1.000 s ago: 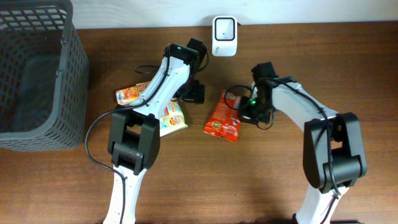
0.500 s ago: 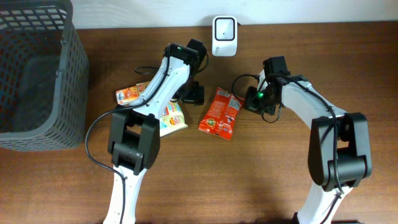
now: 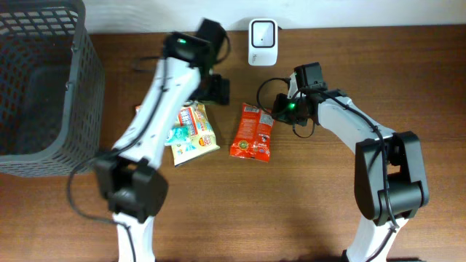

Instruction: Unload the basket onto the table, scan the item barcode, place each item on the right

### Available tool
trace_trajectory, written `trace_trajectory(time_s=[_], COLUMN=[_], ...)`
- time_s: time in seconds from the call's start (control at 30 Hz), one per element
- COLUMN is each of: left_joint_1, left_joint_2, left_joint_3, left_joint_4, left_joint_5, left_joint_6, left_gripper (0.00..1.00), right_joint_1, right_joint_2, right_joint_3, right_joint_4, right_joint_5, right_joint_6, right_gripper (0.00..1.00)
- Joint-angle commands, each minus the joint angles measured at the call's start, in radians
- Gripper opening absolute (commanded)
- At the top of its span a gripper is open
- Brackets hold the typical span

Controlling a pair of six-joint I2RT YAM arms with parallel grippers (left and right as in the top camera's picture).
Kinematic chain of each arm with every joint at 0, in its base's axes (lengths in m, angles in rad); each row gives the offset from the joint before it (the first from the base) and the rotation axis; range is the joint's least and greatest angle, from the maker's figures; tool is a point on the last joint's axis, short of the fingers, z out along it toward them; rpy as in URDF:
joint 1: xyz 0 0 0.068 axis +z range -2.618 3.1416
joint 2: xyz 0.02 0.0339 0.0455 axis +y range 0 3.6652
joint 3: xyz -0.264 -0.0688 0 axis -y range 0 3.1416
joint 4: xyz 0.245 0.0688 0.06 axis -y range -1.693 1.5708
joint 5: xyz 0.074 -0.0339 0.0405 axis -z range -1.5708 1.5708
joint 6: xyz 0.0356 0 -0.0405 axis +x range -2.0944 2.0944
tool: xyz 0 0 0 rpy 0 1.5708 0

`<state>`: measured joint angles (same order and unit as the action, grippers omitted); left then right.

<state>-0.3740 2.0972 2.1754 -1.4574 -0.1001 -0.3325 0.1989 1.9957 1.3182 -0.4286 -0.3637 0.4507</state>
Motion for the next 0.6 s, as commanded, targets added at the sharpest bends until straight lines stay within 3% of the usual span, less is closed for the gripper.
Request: trace_trajectory(time_s=[0.0, 0.3, 0.57], left_joint_1=[0.051, 0.163, 0.166], left_joint_2=[-0.105, -0.154, -0.154], left_joint_3=[0.018, 0.018, 0.018], left_joint_4=[-0.041, -0.105, -0.127], left_joint_5=[0.003, -0.034, -0.035], left_joint_6=[0.013, 0.012, 0.012], left_gripper=[0.99, 0.99, 0.99], right_joint_1=[-0.002, -0.087, 0.010], right_joint_2=[0.010, 0.010, 0.046], right_joint_3=[0.010, 0.082, 0.023], right_joint_4=[-0.006, -0.378, -0.223], right_joint_5=[0.008, -0.013, 0.039], right_joint_6=[-0.024, -0.001, 0.143], right_gripper=[0.08, 0.04, 0.04])
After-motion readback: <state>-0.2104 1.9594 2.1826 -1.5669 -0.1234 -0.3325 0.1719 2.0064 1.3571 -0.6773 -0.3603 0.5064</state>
